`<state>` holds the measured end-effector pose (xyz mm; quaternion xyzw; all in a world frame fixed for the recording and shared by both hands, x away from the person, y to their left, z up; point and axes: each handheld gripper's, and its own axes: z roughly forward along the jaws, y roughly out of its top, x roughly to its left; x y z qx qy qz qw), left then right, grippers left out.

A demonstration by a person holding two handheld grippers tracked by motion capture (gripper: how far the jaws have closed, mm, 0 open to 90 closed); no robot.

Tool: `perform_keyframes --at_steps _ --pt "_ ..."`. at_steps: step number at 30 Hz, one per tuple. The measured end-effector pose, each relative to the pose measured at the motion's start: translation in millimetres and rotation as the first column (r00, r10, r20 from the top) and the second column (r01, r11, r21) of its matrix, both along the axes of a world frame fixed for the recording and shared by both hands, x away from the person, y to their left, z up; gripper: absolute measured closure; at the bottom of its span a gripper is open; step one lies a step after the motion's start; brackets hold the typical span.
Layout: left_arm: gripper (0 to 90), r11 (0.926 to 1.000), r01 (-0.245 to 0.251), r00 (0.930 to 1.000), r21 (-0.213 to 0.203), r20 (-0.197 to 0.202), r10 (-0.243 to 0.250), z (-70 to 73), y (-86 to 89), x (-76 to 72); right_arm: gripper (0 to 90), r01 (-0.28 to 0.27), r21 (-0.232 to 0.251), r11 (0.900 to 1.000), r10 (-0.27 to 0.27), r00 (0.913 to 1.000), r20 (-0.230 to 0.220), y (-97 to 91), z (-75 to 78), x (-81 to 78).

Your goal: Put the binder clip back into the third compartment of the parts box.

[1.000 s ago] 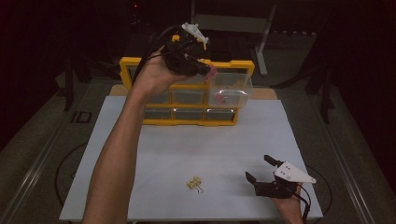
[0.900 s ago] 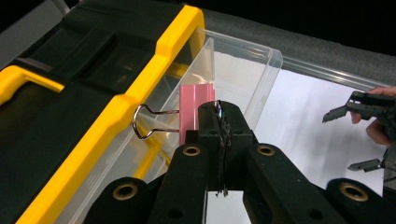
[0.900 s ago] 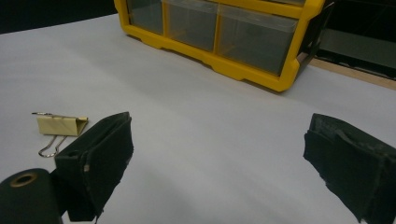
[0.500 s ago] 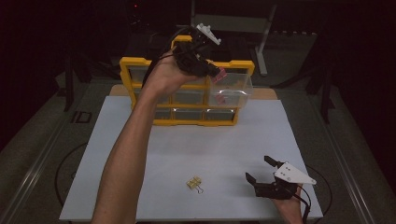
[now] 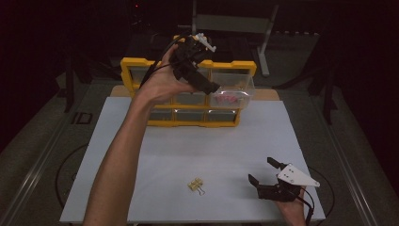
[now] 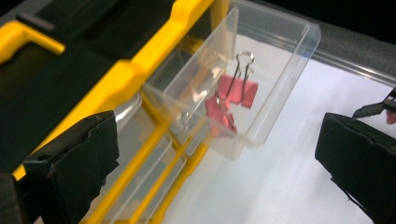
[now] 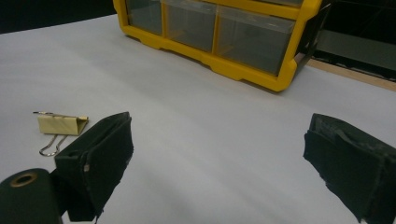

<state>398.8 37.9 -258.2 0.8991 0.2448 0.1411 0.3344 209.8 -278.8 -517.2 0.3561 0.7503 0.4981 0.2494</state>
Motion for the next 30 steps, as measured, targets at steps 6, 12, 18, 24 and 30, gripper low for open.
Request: perform_keyframes --at_steps 6,12,18,24,30 --pt "0.1 0.9997 -0.015 0.9998 0.020 -0.011 0.015 -19.3 9.9 -7.7 7.7 0.003 0.003 1.0000 -0.003 1.0000 -0.002 0.6 0.1 -0.2" --pt "0.1 0.9997 -0.020 0.9993 0.012 -0.032 0.020 -43.1 18.5 -16.6 7.8 0.002 0.000 1.0000 -0.002 1.0000 0.000 0.2 0.0 0.1" --pt "0.1 0.9994 -0.031 0.9988 0.016 -0.037 0.032 -62.9 25.2 -28.5 7.8 0.003 0.003 1.0000 -0.003 1.0000 0.000 0.7 0.1 0.1" --pt "0.1 0.9991 -0.025 0.9985 0.033 -0.049 0.027 -84.5 28.8 -41.9 7.8 0.000 -0.001 1.0000 0.000 1.0000 0.007 1.1 -0.2 0.2" --pt "0.1 0.9984 -0.017 0.9976 0.053 -0.067 0.020 -109.2 29.4 -53.0 7.8 -0.002 -0.006 1.0000 0.002 1.0000 0.006 0.7 -0.5 0.1"
